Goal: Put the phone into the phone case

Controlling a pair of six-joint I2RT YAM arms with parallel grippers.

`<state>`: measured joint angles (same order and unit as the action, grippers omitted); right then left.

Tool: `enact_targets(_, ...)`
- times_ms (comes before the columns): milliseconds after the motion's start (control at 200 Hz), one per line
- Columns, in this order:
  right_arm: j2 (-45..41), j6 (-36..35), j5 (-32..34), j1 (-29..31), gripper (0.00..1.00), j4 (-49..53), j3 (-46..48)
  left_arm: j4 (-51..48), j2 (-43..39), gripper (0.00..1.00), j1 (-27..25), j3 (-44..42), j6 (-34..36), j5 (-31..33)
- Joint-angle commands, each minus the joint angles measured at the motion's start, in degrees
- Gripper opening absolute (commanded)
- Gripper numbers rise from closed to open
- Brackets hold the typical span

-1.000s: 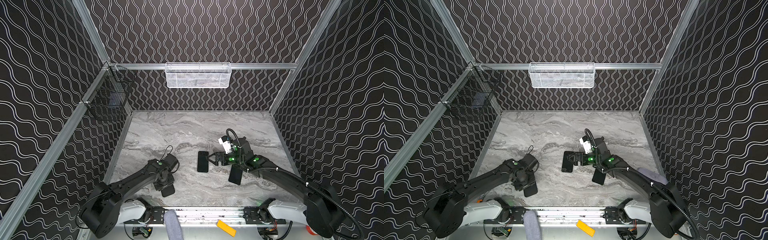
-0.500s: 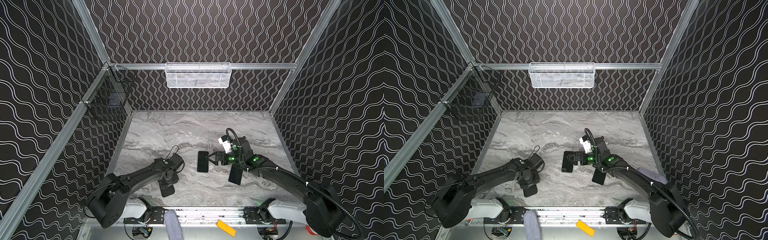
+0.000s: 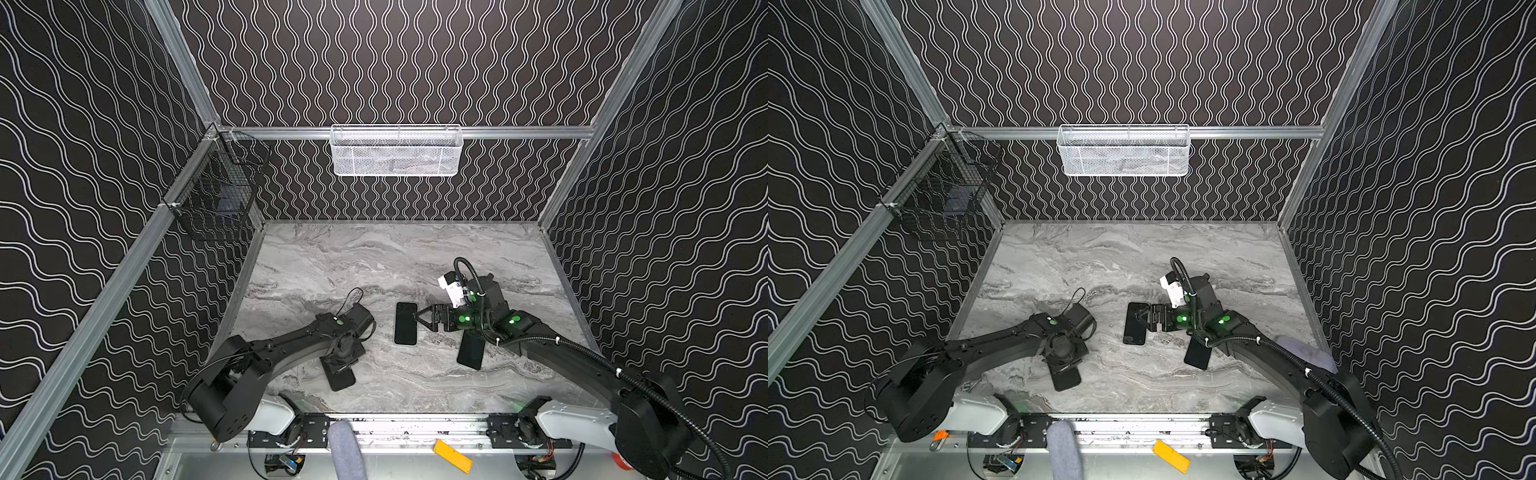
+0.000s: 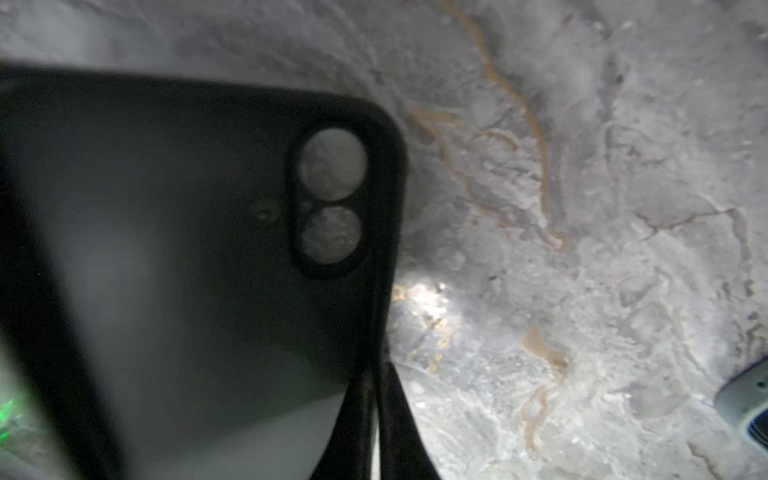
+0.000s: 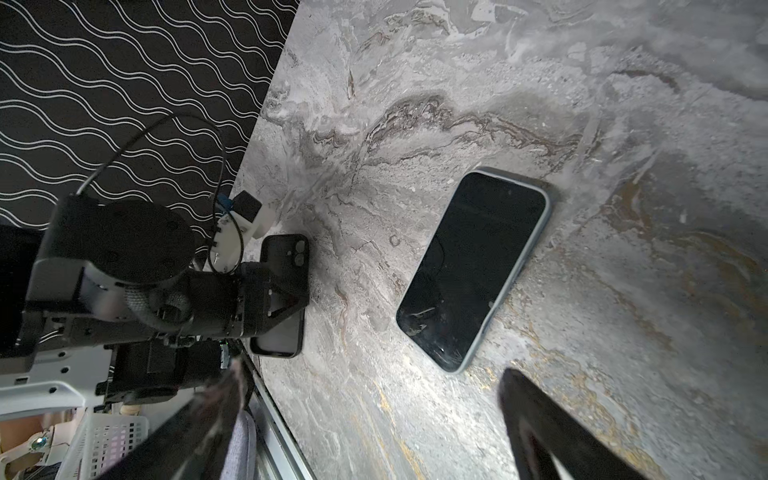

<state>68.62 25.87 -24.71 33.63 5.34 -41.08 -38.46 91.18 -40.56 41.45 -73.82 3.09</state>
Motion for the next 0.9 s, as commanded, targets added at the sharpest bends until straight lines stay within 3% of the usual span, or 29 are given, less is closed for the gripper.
enact_targets(0,-1.4,-0.9,1.4,-0.2,0.99,0.6,0.5,2.1,1.6,0.08,-0.8,2.2,-2.9,-0.1)
enact_targets(435,-5.9,0.8,4.1,-1.6,0.99,1.5,3.0,8.3,3.0,0.08,-4.6,5.7,-18.9,0.7)
enact_targets(651,-5.5,1.5,7.0,-1.7,0.99,6.3,1.1,12.8,8.4,0.17,-4.6,8.7,-18.8,-1.3)
enact_targets(776,-5.6,3.3,11.9,-1.6,0.99,12.9,-1.2,8.9,6.4,0.54,-4.4,11.1,-15.1,1.0)
enact_targets(881,-6.7,5.5,15.2,-0.4,0.97,16.6,-2.1,1.1,2.4,0.96,-2.7,15.6,-3.7,5.3)
enact_targets(896,-6.8,5.8,15.7,-0.1,0.97,17.1,-2.3,-0.2,1.9,0.98,-2.3,16.5,-1.6,5.9)
